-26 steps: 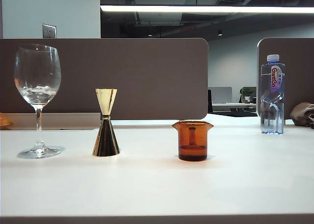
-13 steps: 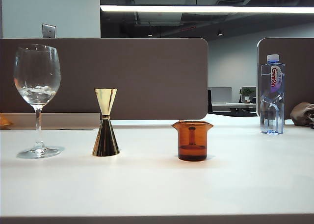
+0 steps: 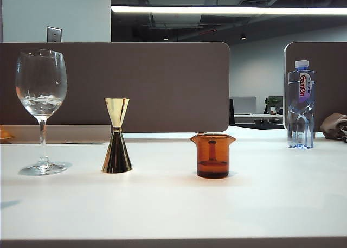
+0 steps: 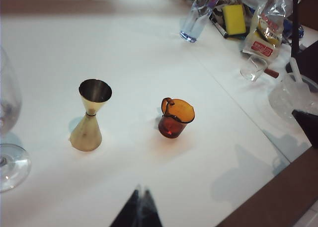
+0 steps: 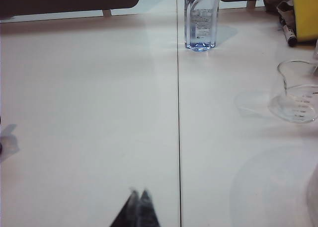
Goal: Pick up the small amber measuring cup and pour the water in it into the jigger, then pick up the jigger and pour the water in it into the wine glass.
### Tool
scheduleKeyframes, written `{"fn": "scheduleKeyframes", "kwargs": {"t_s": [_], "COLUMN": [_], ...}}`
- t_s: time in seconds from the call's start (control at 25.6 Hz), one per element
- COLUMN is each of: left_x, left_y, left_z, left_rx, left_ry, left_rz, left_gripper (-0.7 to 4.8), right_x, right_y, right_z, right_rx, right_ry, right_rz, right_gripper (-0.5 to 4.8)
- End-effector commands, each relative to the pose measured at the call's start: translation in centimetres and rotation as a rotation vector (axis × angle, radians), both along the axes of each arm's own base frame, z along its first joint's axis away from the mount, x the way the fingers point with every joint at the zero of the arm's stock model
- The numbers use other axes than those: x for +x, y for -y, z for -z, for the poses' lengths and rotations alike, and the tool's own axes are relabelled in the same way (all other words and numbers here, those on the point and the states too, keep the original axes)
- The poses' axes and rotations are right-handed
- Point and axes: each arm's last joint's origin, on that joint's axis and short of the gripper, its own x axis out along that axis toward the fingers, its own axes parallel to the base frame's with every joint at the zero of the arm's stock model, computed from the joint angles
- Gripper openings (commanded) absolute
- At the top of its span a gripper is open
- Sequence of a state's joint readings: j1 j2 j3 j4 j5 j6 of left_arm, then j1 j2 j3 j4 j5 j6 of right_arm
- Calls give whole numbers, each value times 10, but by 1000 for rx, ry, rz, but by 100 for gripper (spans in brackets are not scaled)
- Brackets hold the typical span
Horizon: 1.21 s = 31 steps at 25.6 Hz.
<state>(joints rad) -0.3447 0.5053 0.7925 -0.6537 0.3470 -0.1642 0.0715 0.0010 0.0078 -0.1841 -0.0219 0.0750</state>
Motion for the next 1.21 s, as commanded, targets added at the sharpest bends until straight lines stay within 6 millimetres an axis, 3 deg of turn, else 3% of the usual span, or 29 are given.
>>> {"fn": "scheduleKeyframes", "kwargs": {"t_s": [0.04,0.23,0.43,0.74,0.98,1.21], "left_x": [-4,-10,-16,-54,-84,-102], "left_y": [-3,-7,-10,-24,-36,-44], "left_z": [-14,-29,-28,-63,-69,-69], "left_rx": [59,118,157,182,202,211], "left_ry": [37,25,-41,2,73,93], "left_rz": [-31,-73,-98,-113,-131,-166], "left_gripper": [-2,-2,-2,-2,-2,-2], "right_x": [0,0,0,0,0,0], "right_y": [0,0,0,0,0,0], "right_z": [2,2,2,2,2,2], "right_rx": [3,3,3,3,3,3], "right_ry": [-4,-4,-4,-4,-4,-4], "right_rz": [3,2,3,2,2,2], "right_gripper": [0,0,0,0,0,0]}}
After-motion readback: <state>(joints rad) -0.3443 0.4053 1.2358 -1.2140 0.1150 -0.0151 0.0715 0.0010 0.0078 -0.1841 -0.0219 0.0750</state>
